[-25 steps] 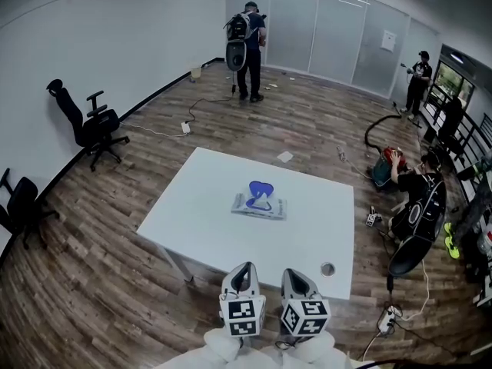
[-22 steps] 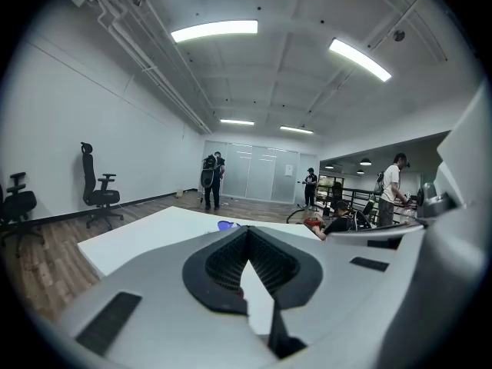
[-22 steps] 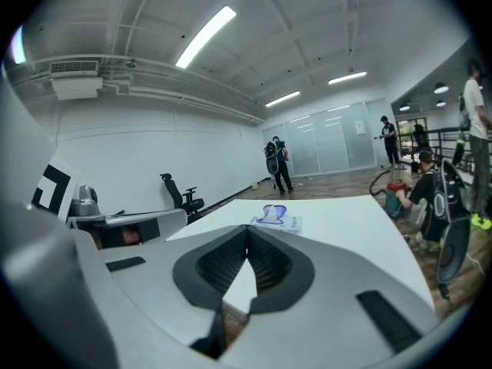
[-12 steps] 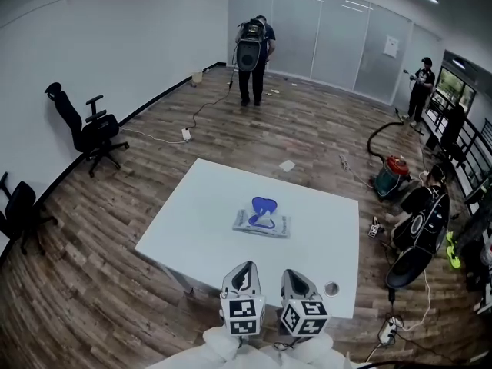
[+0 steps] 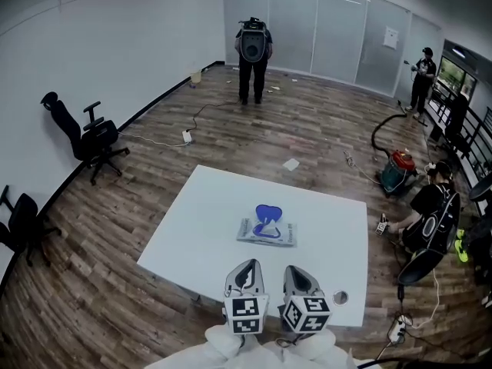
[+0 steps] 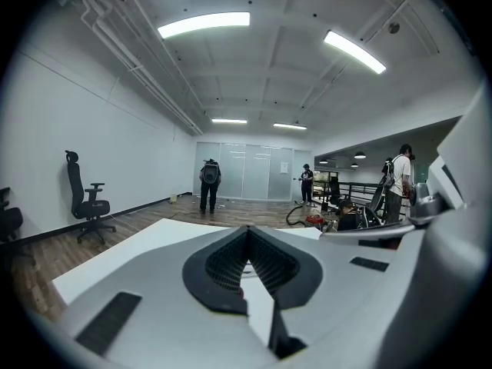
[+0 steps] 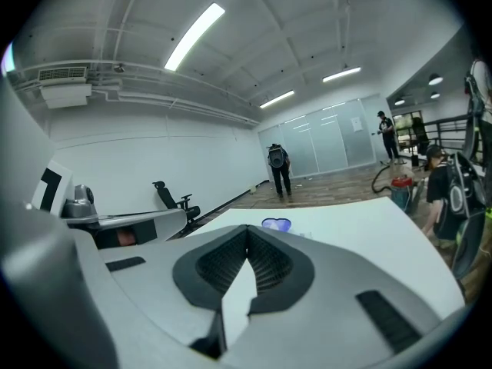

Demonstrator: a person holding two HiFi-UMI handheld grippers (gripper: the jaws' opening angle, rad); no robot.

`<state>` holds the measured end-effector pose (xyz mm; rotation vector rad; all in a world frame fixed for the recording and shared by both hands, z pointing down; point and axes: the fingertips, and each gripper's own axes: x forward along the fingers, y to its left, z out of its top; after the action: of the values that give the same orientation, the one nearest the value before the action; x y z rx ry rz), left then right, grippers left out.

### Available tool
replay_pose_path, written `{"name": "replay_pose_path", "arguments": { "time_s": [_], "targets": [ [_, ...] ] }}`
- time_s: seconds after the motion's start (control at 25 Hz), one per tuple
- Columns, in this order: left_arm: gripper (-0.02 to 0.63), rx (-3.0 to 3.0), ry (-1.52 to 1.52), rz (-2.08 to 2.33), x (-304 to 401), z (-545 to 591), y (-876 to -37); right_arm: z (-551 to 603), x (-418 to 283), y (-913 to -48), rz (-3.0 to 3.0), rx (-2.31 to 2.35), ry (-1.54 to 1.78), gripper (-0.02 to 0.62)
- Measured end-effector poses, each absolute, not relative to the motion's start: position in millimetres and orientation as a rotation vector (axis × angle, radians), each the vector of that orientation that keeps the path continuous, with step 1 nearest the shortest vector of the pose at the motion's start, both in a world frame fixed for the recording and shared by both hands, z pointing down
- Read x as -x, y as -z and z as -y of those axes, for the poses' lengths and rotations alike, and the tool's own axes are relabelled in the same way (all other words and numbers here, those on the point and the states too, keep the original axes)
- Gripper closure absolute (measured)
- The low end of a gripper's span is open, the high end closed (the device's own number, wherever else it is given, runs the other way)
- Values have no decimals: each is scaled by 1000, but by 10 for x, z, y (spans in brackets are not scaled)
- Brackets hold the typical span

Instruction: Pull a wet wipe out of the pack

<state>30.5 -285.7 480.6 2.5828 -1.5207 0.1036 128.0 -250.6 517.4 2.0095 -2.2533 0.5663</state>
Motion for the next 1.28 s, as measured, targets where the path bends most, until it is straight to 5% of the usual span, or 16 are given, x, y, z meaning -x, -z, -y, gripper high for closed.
{"name": "replay_pose_path", "arguments": {
  "time_s": [1.28],
  "targets": [
    [609,-2526,-130,1510,-463,3016,-4939,2744,-1392,-5300,2259,-1978,-577,586]
  ]
}}
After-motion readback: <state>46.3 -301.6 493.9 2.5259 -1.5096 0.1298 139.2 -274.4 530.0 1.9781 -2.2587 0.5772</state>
